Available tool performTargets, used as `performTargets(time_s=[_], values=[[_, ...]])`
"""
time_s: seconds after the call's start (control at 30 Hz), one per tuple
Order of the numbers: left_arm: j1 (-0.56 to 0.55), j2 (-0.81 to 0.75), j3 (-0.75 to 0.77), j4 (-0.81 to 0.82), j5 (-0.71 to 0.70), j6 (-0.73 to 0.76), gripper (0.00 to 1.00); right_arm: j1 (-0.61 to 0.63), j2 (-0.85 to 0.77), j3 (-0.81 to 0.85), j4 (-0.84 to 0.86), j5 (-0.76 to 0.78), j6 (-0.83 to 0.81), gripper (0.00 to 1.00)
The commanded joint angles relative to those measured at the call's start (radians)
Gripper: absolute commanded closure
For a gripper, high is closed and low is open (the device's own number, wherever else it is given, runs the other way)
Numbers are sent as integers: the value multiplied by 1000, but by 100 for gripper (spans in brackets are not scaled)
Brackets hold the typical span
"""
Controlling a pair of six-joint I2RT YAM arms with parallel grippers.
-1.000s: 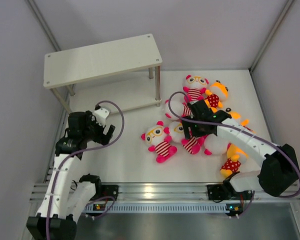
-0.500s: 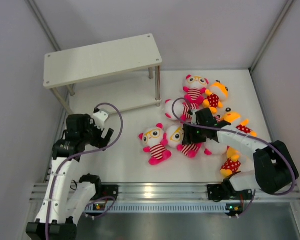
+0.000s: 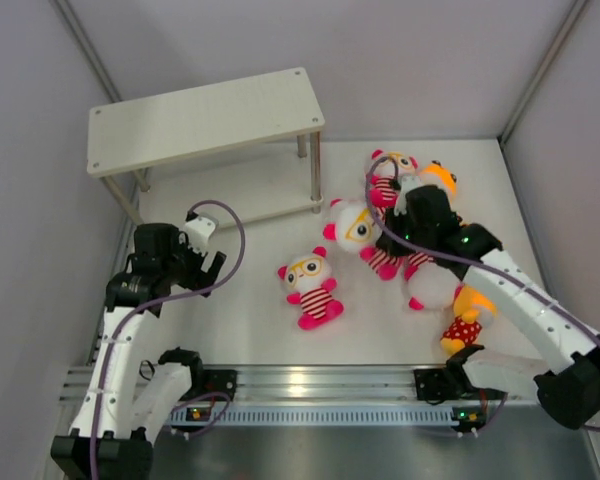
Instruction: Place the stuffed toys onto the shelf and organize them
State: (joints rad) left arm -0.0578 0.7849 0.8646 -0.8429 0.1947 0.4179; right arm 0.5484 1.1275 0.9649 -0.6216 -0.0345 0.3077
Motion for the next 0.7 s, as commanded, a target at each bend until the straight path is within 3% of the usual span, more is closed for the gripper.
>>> performTargets(time_s=[0.0, 0.03, 0.1, 0.3, 0.37, 0.53, 0.67], values=[[3, 27, 14, 1, -83, -16, 2, 31, -37, 375, -78, 131, 25, 100], [3, 30, 8, 2, -87, -14, 2, 33, -8, 458, -82, 137, 33, 100], [3, 36, 11, 1, -65, -22, 2, 38, 119, 805, -92, 113, 45, 100], [3, 22, 28, 2, -54, -39, 2, 56, 582, 1395, -110, 116, 97, 100], [3, 11, 25, 2, -54, -37, 2, 56, 664, 1515, -66, 136, 146, 100], [1, 16, 16, 1, -41, -28, 2, 65, 771, 1488, 180, 84, 269, 100], [1, 27, 14, 2, -35, -25, 2, 110, 891, 1586, 210, 127, 295, 100]])
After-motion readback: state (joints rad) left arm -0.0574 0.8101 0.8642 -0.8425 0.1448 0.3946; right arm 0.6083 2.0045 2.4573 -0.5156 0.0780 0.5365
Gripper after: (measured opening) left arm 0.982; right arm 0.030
